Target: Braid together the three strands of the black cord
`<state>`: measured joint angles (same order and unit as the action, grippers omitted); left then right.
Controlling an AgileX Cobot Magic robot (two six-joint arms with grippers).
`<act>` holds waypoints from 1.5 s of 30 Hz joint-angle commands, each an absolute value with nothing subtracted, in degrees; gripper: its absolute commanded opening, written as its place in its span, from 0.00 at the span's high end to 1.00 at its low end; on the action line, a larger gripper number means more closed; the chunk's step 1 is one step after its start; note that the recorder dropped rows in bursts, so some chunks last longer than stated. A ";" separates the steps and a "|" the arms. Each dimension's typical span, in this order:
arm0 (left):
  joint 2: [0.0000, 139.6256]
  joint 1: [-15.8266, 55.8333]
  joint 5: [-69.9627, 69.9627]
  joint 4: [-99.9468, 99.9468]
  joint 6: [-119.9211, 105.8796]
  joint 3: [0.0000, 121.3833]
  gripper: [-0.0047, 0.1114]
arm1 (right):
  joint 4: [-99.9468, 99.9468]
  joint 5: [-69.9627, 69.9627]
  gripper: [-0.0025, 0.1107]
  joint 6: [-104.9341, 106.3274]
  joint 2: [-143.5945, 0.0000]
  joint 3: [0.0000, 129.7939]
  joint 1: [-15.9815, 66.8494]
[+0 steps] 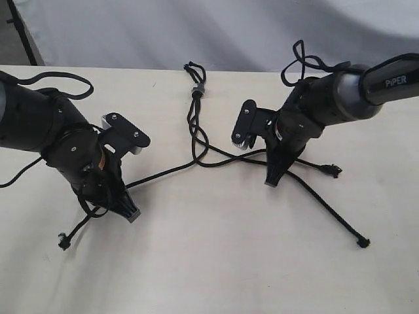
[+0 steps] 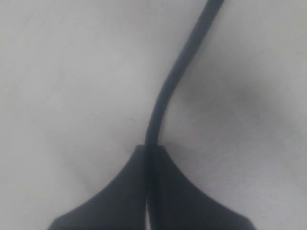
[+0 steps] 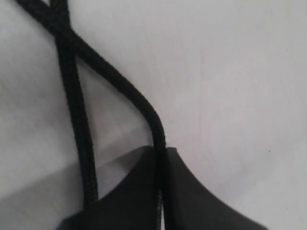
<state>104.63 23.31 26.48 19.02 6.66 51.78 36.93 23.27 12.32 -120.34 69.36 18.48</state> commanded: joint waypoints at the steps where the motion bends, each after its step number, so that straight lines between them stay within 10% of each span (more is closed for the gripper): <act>1: 104.53 23.21 26.10 19.14 6.72 51.73 0.96 | 25.81 35.71 0.97 15.20 -120.40 68.84 21.48; 12: 104.53 23.21 35.35 19.14 8.28 51.73 0.96 | -6.22 51.16 0.97 51.67 -112.65 67.77 32.82; 45: 104.65 22.41 34.05 19.02 12.24 48.37 0.95 | -6.02 43.25 0.90 51.84 -115.02 67.77 24.30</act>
<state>103.95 22.64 34.39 19.93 10.75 49.06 -5.81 43.76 51.12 -114.96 67.98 24.66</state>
